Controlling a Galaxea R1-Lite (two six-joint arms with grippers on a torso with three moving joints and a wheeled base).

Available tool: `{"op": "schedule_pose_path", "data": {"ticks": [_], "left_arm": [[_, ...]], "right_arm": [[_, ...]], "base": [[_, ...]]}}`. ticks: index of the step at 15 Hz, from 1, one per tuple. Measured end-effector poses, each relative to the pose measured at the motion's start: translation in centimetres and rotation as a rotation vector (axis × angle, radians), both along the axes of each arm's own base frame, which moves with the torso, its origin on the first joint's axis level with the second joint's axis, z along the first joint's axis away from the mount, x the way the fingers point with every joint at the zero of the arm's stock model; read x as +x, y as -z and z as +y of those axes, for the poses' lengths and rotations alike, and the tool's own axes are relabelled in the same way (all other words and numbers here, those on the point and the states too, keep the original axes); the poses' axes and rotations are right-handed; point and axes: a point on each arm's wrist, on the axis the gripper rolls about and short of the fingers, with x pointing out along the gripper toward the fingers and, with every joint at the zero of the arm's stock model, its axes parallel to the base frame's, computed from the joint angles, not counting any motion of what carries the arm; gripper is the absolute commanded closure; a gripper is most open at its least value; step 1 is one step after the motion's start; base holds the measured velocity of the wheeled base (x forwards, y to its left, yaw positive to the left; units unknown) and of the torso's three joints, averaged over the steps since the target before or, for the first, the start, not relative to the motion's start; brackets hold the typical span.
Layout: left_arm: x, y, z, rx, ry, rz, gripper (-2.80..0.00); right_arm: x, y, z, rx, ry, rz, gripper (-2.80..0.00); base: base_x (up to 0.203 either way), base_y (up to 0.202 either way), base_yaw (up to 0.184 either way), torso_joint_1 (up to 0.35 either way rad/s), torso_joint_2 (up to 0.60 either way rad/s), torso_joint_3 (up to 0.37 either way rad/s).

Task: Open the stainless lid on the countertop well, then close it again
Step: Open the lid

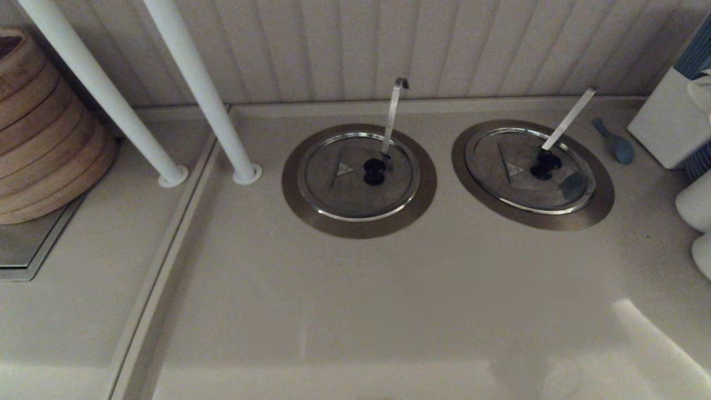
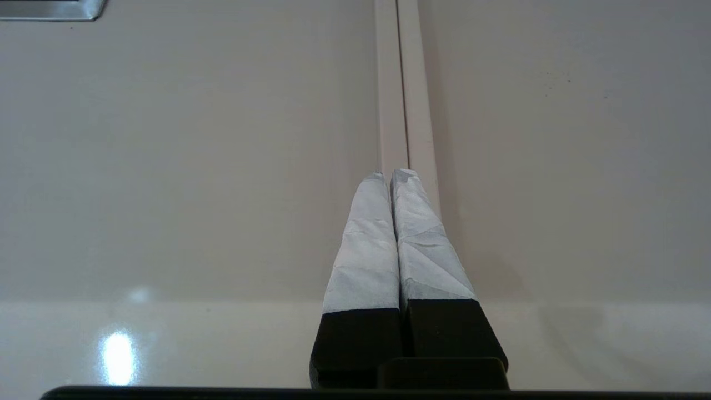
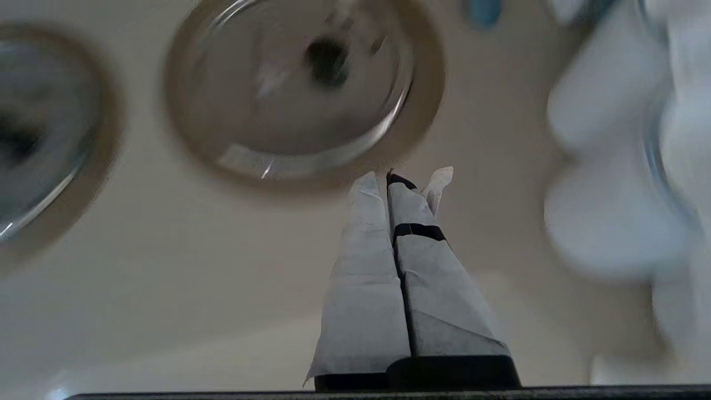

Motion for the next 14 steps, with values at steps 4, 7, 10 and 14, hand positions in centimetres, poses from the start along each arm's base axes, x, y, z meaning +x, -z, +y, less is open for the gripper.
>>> {"op": "schedule_pose_path", "data": {"ticks": [4, 7, 10, 14], "left_arm": [[0.0, 0.0, 0.0, 0.0, 0.0, 0.0, 0.0], [0.0, 0.0, 0.0, 0.0, 0.0, 0.0, 0.0], [0.0, 0.0, 0.0, 0.0, -0.001, 0.0, 0.0], [0.0, 0.0, 0.0, 0.0, 0.0, 0.0, 0.0]], "right_arm": [[9.5, 0.4, -0.7, -0.102, 0.157, 0.022, 0.0], [13.4, 1.8, -0.9, -0.155, 0.189, 0.013, 0.0], [15.6, 3.6, -0.8, -0.14, 0.122, 0.01, 0.0], [17.2, 5.1, -0.7, -0.094, 0.072, -0.01, 0.0]], "base": [[0.0, 0.0, 0.0, 0.0, 0.0, 0.0], [0.0, 0.0, 0.0, 0.0, 0.0, 0.0], [0.0, 0.0, 0.0, 0.0, 0.0, 0.0], [0.0, 0.0, 0.0, 0.0, 0.0, 0.0]]}}
